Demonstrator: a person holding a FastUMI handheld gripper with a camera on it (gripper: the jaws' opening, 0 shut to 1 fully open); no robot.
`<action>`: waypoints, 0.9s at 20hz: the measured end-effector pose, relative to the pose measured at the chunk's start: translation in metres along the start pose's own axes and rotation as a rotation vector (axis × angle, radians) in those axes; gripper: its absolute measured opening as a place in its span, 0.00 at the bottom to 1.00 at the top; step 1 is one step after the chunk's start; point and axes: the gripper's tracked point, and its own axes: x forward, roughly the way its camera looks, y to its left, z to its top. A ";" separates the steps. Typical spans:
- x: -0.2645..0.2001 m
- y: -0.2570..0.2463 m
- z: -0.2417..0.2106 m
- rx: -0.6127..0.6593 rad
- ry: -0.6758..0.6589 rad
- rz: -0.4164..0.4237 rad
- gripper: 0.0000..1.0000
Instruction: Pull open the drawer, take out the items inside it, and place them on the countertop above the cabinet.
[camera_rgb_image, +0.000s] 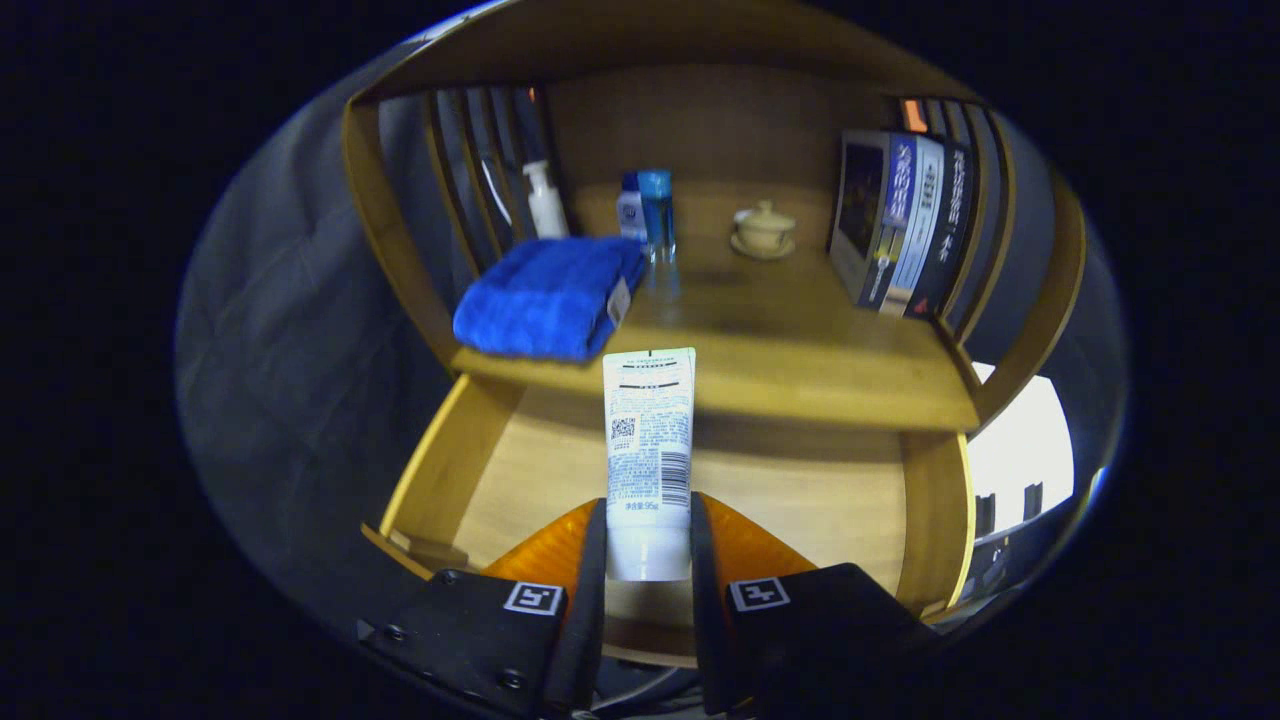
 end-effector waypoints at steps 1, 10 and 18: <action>0.006 -0.004 0.022 0.031 -0.048 -0.002 0.47; 0.112 -0.068 0.084 0.127 -0.092 -0.130 0.47; 0.139 -0.073 0.067 0.135 -0.023 -0.175 0.47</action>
